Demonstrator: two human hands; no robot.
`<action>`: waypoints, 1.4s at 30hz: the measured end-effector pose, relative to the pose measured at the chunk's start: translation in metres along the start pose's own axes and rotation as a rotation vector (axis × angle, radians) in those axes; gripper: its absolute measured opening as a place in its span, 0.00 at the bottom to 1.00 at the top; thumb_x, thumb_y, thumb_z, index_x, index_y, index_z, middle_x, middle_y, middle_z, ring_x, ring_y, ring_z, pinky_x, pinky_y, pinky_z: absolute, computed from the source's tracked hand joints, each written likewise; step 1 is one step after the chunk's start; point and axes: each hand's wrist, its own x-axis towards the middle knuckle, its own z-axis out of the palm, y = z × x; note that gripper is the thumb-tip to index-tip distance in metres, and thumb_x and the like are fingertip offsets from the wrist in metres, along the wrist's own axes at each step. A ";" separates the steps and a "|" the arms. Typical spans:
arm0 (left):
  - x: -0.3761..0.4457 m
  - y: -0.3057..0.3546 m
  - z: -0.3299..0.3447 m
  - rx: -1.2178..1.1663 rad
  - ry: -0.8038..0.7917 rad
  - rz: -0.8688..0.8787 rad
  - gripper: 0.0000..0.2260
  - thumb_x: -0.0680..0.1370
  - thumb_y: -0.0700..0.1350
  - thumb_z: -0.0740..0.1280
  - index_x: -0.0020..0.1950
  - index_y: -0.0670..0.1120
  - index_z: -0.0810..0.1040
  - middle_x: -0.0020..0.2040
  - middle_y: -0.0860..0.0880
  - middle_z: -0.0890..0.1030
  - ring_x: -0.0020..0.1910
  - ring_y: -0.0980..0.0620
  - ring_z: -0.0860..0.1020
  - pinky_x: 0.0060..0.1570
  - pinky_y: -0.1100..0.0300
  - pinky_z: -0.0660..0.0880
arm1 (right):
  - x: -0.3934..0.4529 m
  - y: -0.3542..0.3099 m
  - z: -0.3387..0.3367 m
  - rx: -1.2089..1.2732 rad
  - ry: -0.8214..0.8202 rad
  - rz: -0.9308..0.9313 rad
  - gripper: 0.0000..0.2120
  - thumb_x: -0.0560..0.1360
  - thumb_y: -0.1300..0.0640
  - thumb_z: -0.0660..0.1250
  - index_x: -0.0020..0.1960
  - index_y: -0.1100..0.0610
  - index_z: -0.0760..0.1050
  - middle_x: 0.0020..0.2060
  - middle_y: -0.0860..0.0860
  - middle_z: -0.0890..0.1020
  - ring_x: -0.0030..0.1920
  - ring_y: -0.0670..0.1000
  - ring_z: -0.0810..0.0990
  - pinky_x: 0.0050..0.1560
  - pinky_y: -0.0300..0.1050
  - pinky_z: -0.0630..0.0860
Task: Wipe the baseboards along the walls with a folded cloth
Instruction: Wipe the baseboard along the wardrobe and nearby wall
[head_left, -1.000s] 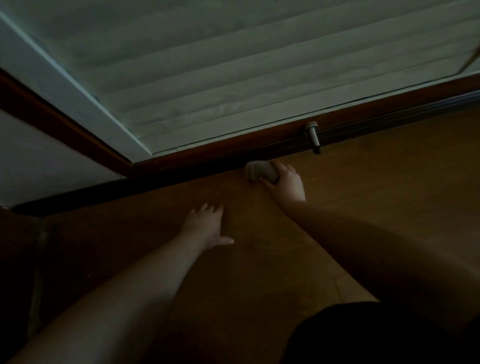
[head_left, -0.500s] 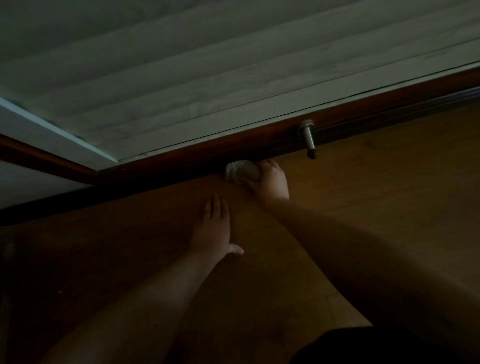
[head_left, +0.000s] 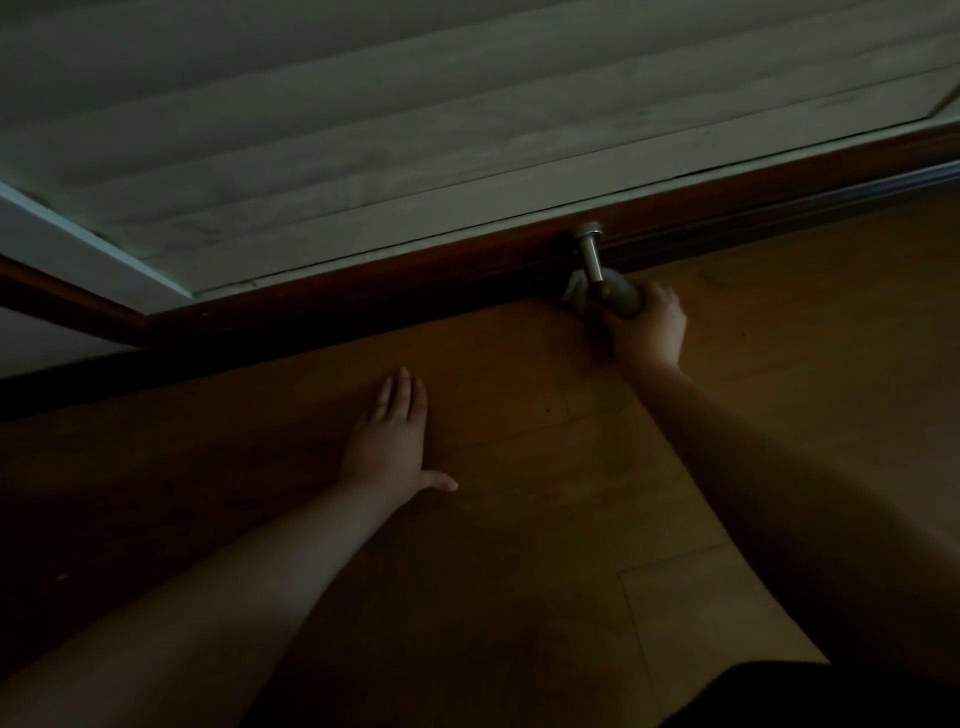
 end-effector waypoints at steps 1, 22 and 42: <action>0.000 0.001 0.000 0.004 -0.003 -0.001 0.59 0.66 0.70 0.71 0.80 0.45 0.36 0.79 0.45 0.33 0.79 0.44 0.37 0.76 0.45 0.52 | 0.005 0.006 -0.009 -0.021 0.018 0.016 0.20 0.74 0.56 0.73 0.63 0.58 0.74 0.59 0.54 0.76 0.56 0.49 0.75 0.54 0.40 0.71; 0.003 0.001 0.001 0.177 0.013 0.025 0.60 0.66 0.76 0.63 0.79 0.39 0.38 0.80 0.38 0.40 0.79 0.39 0.44 0.77 0.45 0.52 | -0.095 -0.104 0.098 0.278 -0.227 -0.108 0.21 0.71 0.47 0.75 0.59 0.55 0.76 0.49 0.46 0.75 0.50 0.45 0.77 0.46 0.35 0.73; -0.002 0.004 -0.004 0.031 0.005 0.014 0.59 0.67 0.69 0.71 0.80 0.43 0.37 0.79 0.43 0.34 0.79 0.43 0.38 0.74 0.49 0.63 | 0.001 0.002 -0.036 0.566 0.164 0.360 0.23 0.72 0.48 0.74 0.64 0.52 0.75 0.52 0.45 0.80 0.52 0.43 0.80 0.46 0.36 0.77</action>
